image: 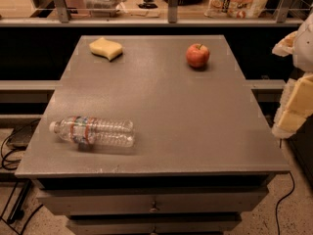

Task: Place water bottle upright

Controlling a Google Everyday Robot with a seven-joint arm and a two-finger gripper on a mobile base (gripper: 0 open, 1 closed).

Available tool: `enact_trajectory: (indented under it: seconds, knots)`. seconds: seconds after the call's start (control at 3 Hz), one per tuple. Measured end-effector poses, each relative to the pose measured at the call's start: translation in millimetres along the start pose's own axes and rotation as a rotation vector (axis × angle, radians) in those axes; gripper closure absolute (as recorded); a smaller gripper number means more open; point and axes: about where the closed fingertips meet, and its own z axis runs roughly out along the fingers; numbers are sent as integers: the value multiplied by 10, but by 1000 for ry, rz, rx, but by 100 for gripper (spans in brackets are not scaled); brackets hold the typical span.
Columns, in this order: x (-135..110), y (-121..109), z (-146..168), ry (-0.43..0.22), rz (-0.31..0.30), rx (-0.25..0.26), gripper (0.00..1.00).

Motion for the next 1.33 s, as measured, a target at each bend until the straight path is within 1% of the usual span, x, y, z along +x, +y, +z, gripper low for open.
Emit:
enact_trajectory:
  seconds: [0.33, 0.67, 1.0, 1.33]
  knots:
    - [-1, 0, 0, 0, 0, 0, 0]
    - [-499, 74, 51, -34, -166, -27, 0]
    - [-960, 205, 98, -63, -310, -46, 0]
    - [-1012, 207, 116, -65, -320, -50, 0]
